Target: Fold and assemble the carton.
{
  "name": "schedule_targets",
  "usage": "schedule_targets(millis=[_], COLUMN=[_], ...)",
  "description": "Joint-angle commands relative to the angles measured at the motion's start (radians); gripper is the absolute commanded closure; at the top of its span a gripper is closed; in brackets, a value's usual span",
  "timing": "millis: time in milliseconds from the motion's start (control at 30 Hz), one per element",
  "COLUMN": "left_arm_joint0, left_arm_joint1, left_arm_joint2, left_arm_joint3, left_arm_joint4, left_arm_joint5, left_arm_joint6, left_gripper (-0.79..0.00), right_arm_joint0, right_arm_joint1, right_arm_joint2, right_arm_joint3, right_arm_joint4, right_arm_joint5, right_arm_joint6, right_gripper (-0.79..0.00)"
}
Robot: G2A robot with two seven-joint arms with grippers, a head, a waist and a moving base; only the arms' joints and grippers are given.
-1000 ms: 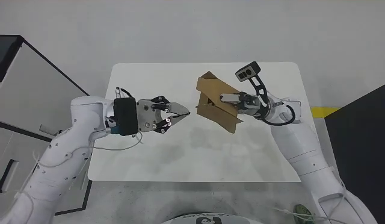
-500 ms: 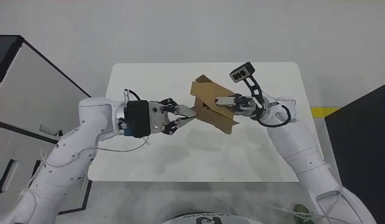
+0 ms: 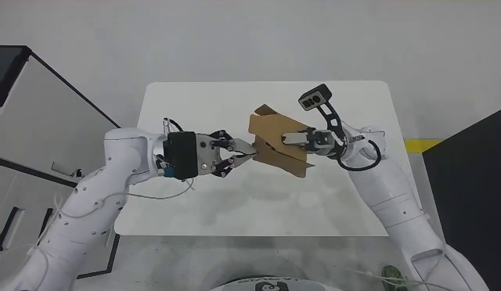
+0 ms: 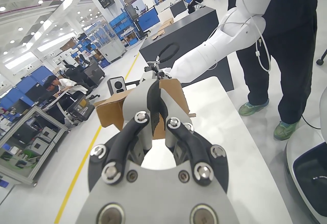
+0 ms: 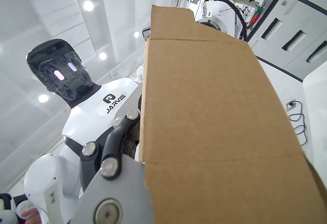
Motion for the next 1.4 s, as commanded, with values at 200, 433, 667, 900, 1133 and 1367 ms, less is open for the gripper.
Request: schedule_targets(millis=[200,433,667,900,1133,1367], left_arm_joint0=[-0.010,-0.021,-0.030,-0.033,-0.044,-0.051], left_arm_joint1=[-0.005,-0.009,-0.012,-0.016,-0.021,-0.022], left_arm_joint2=[0.019,0.035,0.037,0.055,0.077,0.070], left_arm_joint3=[0.007,0.014,0.027,0.029,0.032,0.040], left_arm_joint4=[-0.006,-0.003,0.000,0.004,0.004,0.008], left_arm_joint5=[-0.004,-0.004,-0.001,-0.003,-0.003,0.002], left_arm_joint6=[0.009,0.014,0.022,0.026,0.031,0.030], left_gripper=[0.000,0.000,0.000,0.000,0.000,0.000], right_arm_joint0=[0.002,0.003,0.004,0.003,0.005,0.004], right_arm_joint1=[-0.004,-0.008,-0.010,-0.014,-0.018,-0.021], right_arm_joint2=[-0.007,-0.015,-0.013,-0.015,-0.019,-0.019], right_arm_joint3=[-0.012,-0.018,-0.017,-0.014,-0.011,-0.006], right_arm_joint4=[-0.003,-0.005,-0.008,-0.003,0.000,0.001], right_arm_joint5=[0.005,0.012,0.012,0.017,0.018,0.021], right_arm_joint6=[0.004,0.011,0.012,0.017,0.017,0.021], right_gripper=[0.000,0.000,0.000,0.000,0.000,0.000])
